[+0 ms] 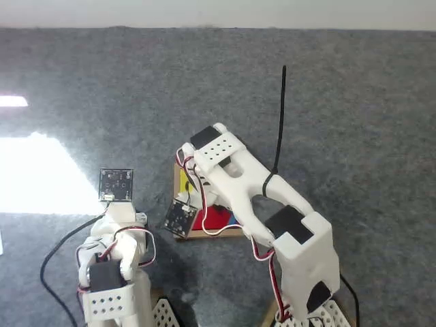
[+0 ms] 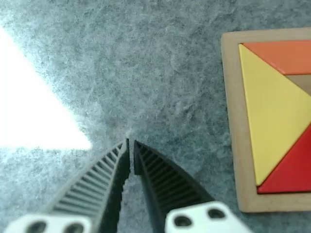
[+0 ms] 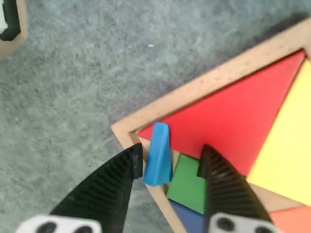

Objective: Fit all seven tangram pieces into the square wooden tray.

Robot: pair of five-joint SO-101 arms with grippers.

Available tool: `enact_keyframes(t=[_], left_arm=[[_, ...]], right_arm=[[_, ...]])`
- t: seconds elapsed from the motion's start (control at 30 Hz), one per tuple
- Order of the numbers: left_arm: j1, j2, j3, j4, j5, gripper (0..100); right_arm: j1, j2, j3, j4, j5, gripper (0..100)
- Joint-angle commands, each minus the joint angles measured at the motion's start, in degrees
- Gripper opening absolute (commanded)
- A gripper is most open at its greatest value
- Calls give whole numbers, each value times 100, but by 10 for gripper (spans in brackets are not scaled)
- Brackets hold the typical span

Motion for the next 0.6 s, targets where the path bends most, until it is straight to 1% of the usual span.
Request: enact_keyframes(t=[0.0,0.1,0.27,0.33,0.47,0.53,0.57], left_arm=[[-53,-105,-75,18,9,14],[-53,-105,-75,18,9,14],[-53,-105,-75,18,9,14],[-53,-105,-75,18,9,14],[-53,-105,-75,18,9,14],[-53,-105,-75,18,9,14],[-53,-105,-75,18,9,14]], right_arm=[[145,-136,-413,-66,-246,231],[338,-338,-765,-66,-941,231],[646,-716,-888,-48,-1618,231],[778,-884,-888,-48,-2013,231],[1051,-1411,-888,-48,-3130,230],[1156,-1815,-888,-66,-4000,230],[1200,-2035,-888,-110,-4589,230]])
